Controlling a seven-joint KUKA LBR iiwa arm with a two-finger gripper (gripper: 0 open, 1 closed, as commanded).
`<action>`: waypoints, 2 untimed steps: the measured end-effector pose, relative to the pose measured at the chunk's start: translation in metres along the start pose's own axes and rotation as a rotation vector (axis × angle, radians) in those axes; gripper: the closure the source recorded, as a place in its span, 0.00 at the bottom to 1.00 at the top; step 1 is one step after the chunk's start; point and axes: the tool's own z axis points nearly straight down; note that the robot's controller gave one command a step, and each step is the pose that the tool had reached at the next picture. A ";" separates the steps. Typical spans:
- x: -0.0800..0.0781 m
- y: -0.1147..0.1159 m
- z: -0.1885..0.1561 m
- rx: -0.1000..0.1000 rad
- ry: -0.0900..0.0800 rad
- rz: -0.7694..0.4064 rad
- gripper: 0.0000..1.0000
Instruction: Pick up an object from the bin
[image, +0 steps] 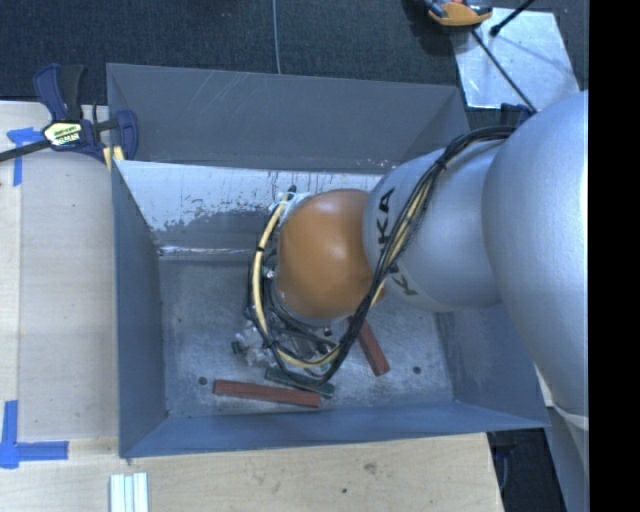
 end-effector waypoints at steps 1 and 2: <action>0.000 0.000 0.000 0.000 0.001 0.000 1.00; 0.000 -0.001 -0.046 0.003 0.034 0.004 1.00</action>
Offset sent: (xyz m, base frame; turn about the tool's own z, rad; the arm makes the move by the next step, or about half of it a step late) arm 0.0115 0.0013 0.1416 0.0097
